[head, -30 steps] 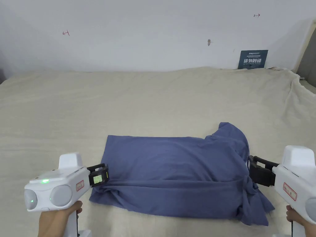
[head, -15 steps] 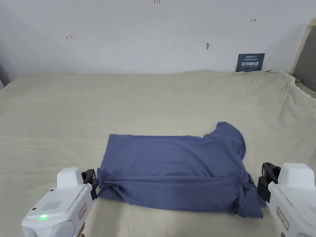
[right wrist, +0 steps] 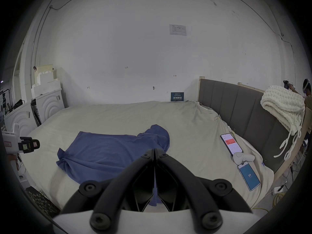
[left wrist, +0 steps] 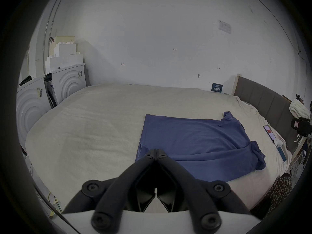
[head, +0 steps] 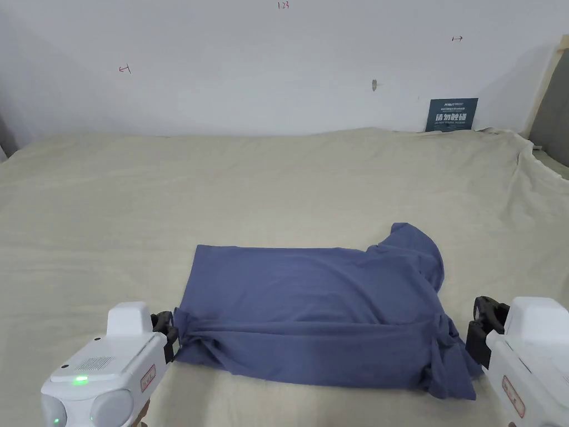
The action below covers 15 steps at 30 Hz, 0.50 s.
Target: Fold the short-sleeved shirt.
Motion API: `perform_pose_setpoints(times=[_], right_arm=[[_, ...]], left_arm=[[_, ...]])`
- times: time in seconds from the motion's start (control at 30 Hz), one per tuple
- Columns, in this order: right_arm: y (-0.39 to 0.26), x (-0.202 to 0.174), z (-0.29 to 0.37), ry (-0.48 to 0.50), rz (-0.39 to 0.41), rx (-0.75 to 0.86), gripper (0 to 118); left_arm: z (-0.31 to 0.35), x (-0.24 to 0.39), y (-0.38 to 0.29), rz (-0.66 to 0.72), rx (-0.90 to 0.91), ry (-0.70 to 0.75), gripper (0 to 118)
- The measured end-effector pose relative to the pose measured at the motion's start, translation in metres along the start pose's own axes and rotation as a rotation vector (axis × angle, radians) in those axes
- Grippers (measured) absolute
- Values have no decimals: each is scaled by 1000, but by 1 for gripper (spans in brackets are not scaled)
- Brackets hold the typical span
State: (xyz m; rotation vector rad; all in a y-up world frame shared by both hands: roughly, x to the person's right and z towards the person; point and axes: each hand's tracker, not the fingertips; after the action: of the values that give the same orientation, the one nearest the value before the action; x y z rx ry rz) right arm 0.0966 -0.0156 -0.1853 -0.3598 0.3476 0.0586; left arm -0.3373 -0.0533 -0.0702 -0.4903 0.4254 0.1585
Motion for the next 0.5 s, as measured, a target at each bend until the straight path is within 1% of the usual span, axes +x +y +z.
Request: perform_pose_setpoints(times=[0.2, 0.27, 0.3, 0.37, 0.4, 0.43, 0.47, 0.5], right_arm=[[0, 0, -12, -6, -9, -16, 0], [-1, -1, -16, -9, -9, -26, 0], [-2, -1, -18, -9, -10, -29, 0], [-3, -1, -24, -11, -10, -40, 0], [-3, -2, -26, -12, -9, -43, 0], [-4, -2, -28, -14, -10, -49, 0], [-4, -2, -30, -15, -12, -53, 0], [-4, -2, -32, -17, -12, -57, 0]], left_arm=[[-41, -6, 8, 6, -131, -25, 0], [-66, -12, 8, 26, -229, -54, 7], [-78, -15, 7, 33, -283, -45, 12], [-100, -18, 3, 40, -363, -39, 35], [-109, -19, 1, 40, -392, -29, 50], [-118, -21, -3, 49, -413, -17, 69], [-127, -21, -7, 46, -449, 0, 76], [-134, -21, -10, 42, -480, 17, 78]])
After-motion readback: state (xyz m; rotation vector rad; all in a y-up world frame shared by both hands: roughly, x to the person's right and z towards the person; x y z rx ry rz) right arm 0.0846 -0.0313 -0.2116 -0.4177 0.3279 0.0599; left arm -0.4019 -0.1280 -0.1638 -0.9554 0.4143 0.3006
